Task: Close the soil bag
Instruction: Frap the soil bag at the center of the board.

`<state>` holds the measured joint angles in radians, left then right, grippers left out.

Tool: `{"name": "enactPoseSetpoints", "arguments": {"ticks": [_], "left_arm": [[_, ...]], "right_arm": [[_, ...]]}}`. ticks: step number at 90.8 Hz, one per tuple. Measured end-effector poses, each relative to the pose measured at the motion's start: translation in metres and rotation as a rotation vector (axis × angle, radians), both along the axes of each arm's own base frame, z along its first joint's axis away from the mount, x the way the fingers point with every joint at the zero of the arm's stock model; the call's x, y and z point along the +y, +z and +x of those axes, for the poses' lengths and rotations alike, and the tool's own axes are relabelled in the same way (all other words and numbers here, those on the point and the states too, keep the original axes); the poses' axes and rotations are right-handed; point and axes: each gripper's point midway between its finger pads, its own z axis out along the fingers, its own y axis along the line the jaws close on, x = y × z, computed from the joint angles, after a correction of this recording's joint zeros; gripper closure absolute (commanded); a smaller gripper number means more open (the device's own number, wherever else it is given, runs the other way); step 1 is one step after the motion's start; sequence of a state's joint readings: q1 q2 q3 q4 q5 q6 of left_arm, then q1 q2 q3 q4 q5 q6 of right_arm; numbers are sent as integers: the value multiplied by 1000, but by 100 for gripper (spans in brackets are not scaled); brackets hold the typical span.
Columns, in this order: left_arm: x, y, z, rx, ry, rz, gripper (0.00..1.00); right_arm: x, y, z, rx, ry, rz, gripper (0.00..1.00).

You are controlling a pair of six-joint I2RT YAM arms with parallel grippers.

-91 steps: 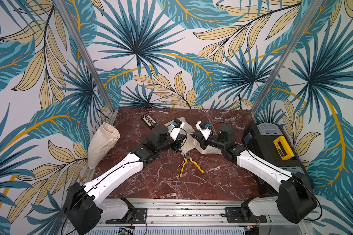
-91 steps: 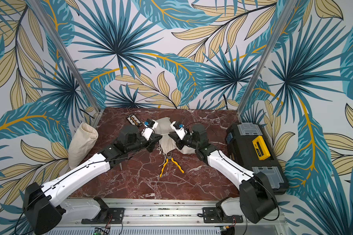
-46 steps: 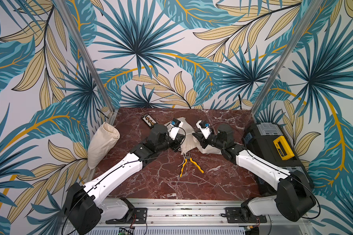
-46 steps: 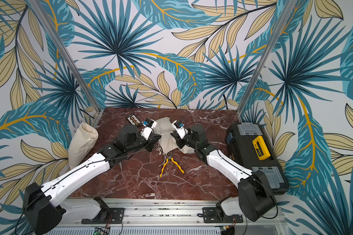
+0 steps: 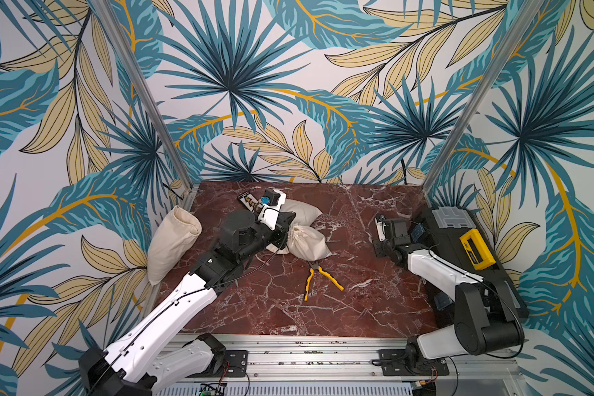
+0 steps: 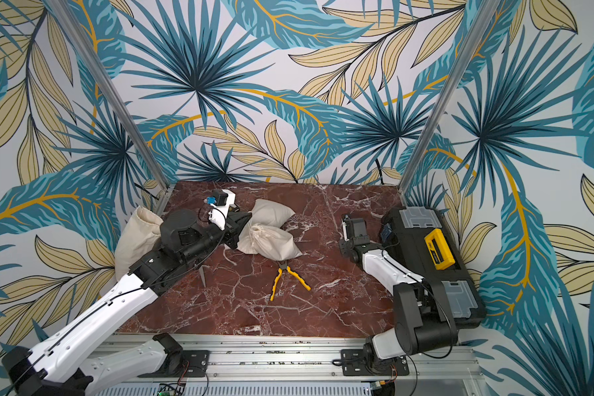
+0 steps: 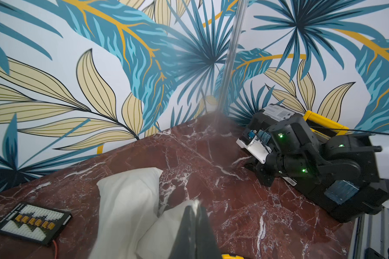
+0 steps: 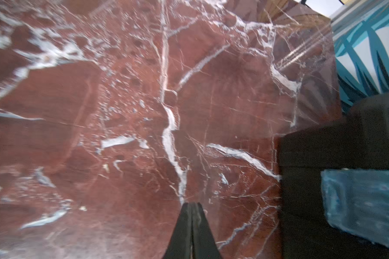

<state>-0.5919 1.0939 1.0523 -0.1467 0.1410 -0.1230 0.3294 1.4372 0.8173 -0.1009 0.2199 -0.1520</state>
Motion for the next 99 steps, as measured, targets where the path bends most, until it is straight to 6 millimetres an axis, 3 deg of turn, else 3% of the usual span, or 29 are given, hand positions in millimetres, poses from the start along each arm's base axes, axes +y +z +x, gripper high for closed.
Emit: {"name": "enactPoseSetpoints", "arguments": {"ticks": [7,15,28,37,50,58,77,99], "left_arm": [[-7,-13,5,32,-17,15,100],[-10,-18,5,46,-30,18,100],[-11,-12,2,37,-44,8,100],[-10,-3,-2,22,-56,-4,100],[-3,18,-16,-14,-67,-29,100],[2,27,-24,-26,-68,-36,100],[0,25,-30,-10,-95,-32,100],[-2,25,-33,-6,-112,-32,100]], "right_arm": [[30,27,-7,-60,105,64,56],[75,72,-23,-173,273,165,44],[146,139,-59,-332,544,358,37],[187,158,-84,-374,705,450,34],[235,163,-106,-364,865,518,31],[256,168,-113,-366,925,541,30],[291,197,-125,-426,1015,580,31],[301,214,-109,-499,987,558,52]]}}
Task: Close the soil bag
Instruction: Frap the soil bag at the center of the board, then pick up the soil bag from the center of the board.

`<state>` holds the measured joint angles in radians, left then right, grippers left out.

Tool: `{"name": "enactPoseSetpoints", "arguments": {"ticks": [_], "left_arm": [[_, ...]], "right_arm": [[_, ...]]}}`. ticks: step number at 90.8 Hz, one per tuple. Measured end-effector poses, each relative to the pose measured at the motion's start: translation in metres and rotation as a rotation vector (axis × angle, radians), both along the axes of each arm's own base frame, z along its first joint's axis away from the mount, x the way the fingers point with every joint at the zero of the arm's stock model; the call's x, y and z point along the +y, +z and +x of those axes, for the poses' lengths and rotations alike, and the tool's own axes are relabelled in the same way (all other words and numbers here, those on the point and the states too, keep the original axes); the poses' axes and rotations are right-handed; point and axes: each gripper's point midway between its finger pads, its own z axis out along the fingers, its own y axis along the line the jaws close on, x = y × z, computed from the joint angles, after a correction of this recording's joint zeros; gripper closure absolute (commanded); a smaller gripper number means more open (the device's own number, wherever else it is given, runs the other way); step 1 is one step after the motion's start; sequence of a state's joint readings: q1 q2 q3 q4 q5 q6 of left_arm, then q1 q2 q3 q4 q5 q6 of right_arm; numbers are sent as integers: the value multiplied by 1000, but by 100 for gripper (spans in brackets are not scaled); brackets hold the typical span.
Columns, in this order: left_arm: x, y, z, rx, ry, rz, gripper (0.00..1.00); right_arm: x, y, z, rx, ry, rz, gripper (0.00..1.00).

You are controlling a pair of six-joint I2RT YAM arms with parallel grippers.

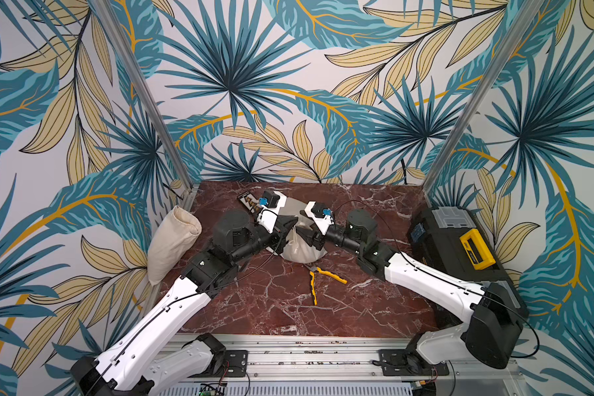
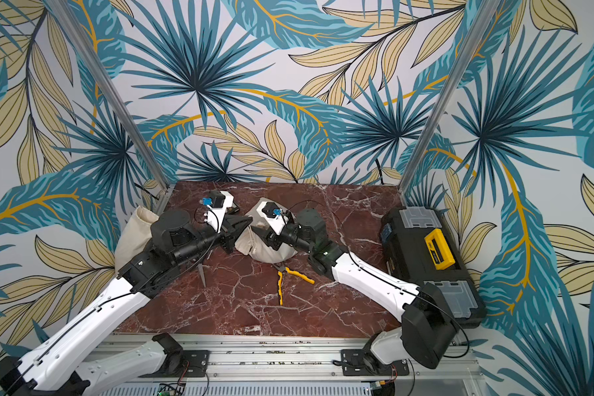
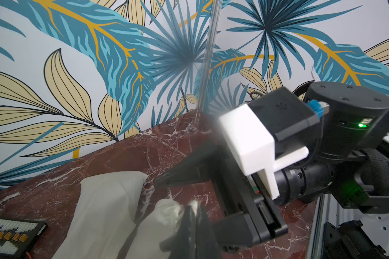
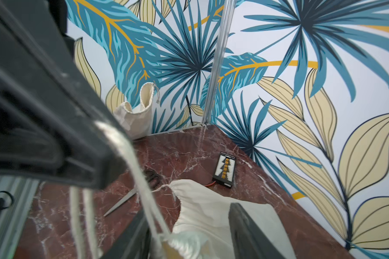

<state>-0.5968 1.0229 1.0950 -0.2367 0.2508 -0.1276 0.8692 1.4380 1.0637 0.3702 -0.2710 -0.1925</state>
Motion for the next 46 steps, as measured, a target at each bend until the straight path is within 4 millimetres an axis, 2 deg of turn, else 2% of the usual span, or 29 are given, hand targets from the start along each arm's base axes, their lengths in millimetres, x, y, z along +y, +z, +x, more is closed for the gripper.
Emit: {"name": "enactPoseSetpoints", "arguments": {"ticks": [18,35,46], "left_arm": [[0,0,-1,1,-2,1,100],[2,-10,0,34,12,26,100],[8,-24,2,80,46,61,100]], "right_arm": [[5,4,4,-9,0,2,77],[1,-6,18,5,-78,-4,86],[-9,-26,25,42,-93,22,86]]}}
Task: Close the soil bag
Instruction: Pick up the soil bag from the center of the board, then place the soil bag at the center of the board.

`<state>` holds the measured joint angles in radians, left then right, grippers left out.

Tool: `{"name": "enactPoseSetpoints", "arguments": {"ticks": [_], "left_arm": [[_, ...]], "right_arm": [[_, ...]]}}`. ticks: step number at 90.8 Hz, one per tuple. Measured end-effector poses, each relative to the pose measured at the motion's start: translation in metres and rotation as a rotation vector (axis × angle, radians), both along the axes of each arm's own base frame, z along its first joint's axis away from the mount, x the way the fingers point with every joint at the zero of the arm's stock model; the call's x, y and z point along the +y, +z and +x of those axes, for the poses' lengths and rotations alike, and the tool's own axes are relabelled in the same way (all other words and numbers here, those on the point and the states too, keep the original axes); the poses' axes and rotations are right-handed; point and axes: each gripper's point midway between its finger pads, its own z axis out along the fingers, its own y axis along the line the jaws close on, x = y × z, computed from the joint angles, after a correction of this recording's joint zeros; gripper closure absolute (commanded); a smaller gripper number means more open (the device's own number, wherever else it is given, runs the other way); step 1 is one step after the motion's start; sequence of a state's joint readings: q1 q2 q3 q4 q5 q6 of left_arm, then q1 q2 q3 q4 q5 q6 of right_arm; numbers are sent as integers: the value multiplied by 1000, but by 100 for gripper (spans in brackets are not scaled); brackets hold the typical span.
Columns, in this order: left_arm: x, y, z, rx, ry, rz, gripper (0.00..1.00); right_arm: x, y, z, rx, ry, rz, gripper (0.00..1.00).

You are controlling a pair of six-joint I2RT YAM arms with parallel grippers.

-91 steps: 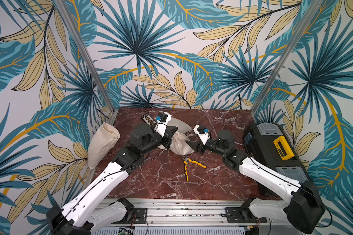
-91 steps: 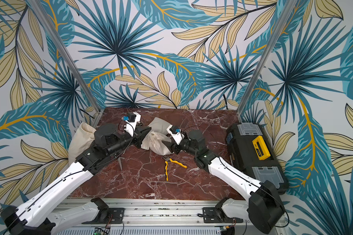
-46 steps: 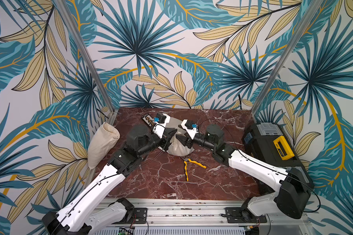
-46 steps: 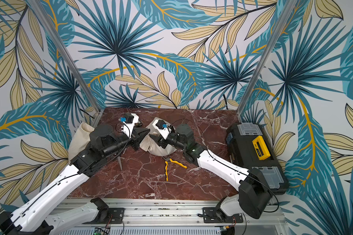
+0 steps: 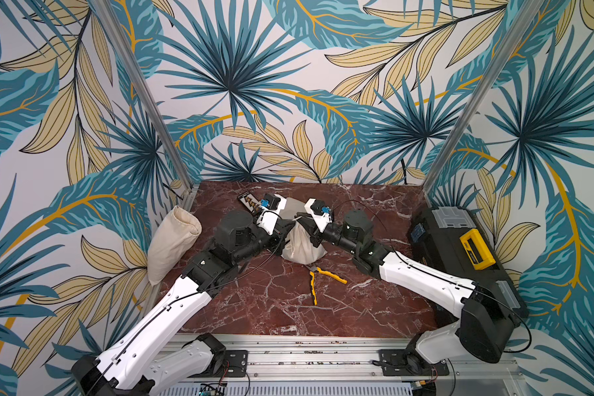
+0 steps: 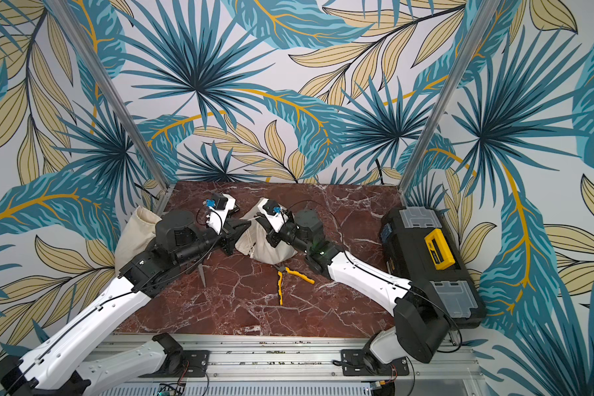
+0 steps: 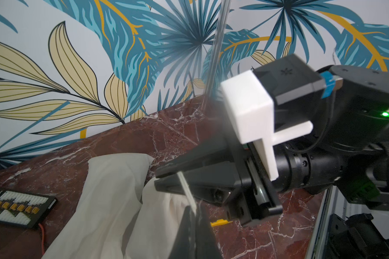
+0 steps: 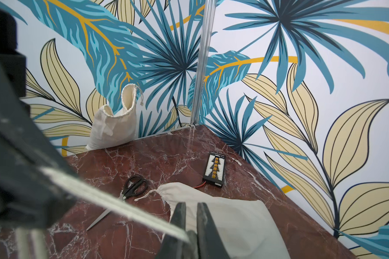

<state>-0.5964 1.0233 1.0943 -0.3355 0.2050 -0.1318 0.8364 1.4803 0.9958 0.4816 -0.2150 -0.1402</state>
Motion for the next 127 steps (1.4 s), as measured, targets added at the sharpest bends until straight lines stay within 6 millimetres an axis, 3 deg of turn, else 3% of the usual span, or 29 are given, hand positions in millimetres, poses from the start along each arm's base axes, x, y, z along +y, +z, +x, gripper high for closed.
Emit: {"name": "enactPoseSetpoints", "arguments": {"ticks": [21,39,53,72,77,82,90,94,98,105,113,127], "left_arm": [[2,-25,-3,77,8,35,100],[1,-24,-3,79,10,27,100],[3,-19,2,53,31,17,100],[-5,-5,22,-21,51,-6,100],[-14,0,34,-43,44,-22,82],[-22,0,36,-33,20,-32,73],[-26,10,34,-49,-10,-49,46],[-28,18,36,-61,-14,-64,36],[-28,23,38,-77,-11,-68,32],[-20,20,47,-76,24,-60,28],[7,4,66,-51,127,-35,25],[75,-64,98,76,354,49,21]], "right_arm": [[-10,-35,-2,71,27,26,81],[-10,-29,0,71,36,53,81],[-3,-13,8,50,61,53,100],[-17,27,34,13,65,0,100],[-27,38,46,4,39,-26,100],[-59,48,86,0,-143,-60,100],[-162,51,168,5,-529,-130,100],[-205,52,189,5,-672,-159,100],[-239,54,200,-1,-782,-185,100],[-268,55,205,-9,-880,-221,100],[-282,42,205,10,-928,-275,100],[-305,-6,204,90,-973,-361,99]]}}
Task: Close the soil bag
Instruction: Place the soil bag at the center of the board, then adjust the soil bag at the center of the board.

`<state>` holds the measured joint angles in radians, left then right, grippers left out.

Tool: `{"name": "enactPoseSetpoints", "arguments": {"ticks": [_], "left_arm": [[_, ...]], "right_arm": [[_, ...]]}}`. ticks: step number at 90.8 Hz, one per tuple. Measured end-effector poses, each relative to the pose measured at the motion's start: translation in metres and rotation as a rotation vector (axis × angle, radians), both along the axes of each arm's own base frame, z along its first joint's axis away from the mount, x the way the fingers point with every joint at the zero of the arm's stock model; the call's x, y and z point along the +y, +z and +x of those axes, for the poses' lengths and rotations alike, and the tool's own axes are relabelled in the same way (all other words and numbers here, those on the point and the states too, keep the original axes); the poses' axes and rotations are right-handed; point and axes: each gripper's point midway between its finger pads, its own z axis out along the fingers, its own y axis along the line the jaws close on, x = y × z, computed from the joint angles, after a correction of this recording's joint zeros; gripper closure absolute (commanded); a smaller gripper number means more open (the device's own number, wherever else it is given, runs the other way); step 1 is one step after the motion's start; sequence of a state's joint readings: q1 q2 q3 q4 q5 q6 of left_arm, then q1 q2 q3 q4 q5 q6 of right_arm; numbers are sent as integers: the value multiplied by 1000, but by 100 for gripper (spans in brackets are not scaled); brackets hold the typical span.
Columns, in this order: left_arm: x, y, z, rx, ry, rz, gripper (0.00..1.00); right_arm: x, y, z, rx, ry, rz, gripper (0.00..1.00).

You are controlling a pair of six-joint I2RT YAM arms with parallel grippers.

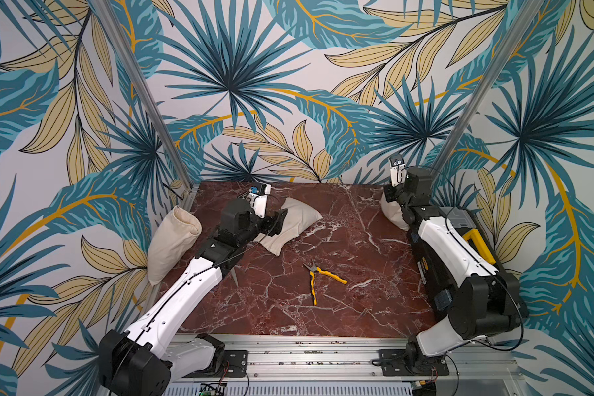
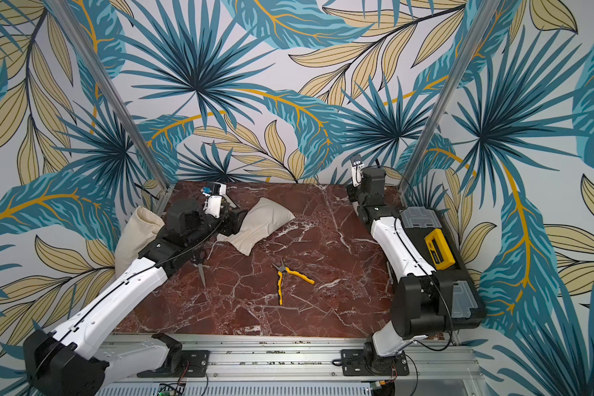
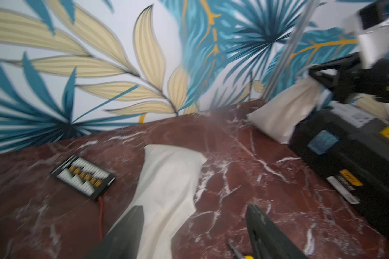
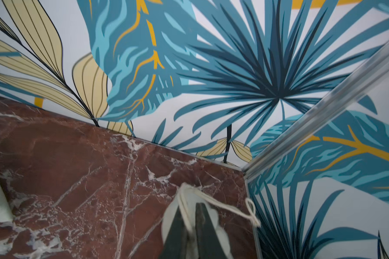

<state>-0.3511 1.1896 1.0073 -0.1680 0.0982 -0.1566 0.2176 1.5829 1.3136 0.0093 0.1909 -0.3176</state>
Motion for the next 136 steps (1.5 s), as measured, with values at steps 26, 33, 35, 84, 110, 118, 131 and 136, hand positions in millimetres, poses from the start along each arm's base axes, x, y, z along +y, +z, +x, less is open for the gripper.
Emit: {"name": "enactPoseSetpoints", "arguments": {"ticks": [26,33,35,84,110,118,131,136], "left_arm": [[96,-132,8,363,287,151,17],[109,-160,5,446,320,221,17],[111,-167,4,473,323,242,17],[113,-248,28,729,209,435,58],[111,-204,16,637,205,391,100],[99,-144,13,479,193,338,100],[59,-66,3,278,91,276,100],[39,-49,-1,240,35,262,100]], "right_arm": [[8,-119,-22,261,8,87,70],[10,-144,-42,323,9,125,57],[10,-150,-48,341,6,139,54],[3,-19,-122,24,40,323,29],[66,-30,-146,38,299,383,28],[106,-36,-157,44,440,399,28],[174,-43,-175,51,667,409,25],[196,-47,-183,49,740,409,24]]}}
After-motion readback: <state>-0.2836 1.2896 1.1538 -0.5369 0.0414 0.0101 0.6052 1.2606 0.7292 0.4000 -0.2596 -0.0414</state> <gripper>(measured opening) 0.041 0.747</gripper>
